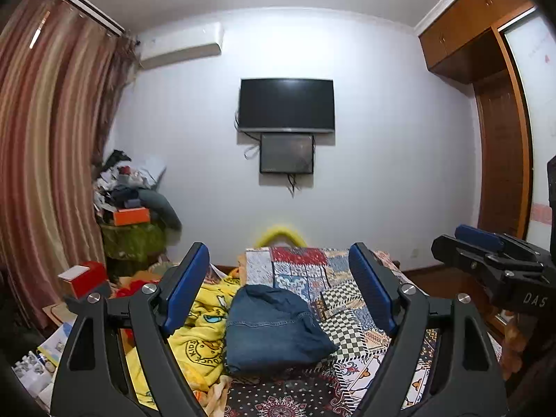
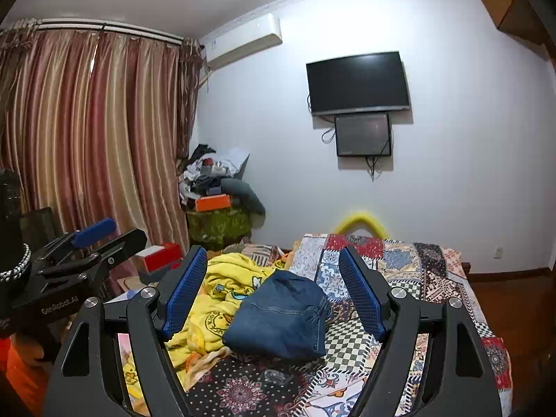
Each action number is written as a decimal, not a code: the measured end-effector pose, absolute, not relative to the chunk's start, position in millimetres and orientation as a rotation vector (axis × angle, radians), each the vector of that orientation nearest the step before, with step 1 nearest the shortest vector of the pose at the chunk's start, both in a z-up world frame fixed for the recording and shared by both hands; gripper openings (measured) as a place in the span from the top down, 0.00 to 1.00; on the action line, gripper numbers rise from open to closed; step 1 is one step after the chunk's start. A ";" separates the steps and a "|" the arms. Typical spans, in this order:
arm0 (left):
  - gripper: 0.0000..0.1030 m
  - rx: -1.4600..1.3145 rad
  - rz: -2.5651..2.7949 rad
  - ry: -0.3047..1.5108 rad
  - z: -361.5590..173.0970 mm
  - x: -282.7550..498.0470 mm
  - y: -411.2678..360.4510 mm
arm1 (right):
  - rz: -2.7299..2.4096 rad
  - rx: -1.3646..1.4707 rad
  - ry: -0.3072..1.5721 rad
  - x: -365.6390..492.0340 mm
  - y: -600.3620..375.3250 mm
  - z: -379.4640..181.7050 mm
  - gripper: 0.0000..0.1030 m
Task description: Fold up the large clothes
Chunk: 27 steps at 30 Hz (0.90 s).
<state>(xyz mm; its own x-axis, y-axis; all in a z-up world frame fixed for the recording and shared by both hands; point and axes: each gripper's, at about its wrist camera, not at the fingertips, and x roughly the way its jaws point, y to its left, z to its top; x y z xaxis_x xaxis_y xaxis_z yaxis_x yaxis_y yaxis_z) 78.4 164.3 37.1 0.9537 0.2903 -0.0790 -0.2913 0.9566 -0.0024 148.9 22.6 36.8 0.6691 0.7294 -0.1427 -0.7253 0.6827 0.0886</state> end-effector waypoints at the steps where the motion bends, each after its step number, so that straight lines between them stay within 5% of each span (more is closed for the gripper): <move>1: 0.20 -0.024 0.298 0.069 36.2 73.4 161.9 | 0.815 0.032 0.165 144.9 21.5 35.8 0.27; 5: 0.20 -0.014 0.309 0.078 31.5 67.3 153.2 | 0.793 0.024 0.151 137.8 21.2 33.0 0.27; 13: 0.07 -0.023 0.352 0.068 21.8 61.1 148.4 | 0.724 0.022 0.150 137.7 22.4 29.6 0.01; 27: 0.06 -0.027 0.347 0.074 16.0 64.5 149.6 | 0.667 -0.004 0.155 131.7 18.4 19.7 0.00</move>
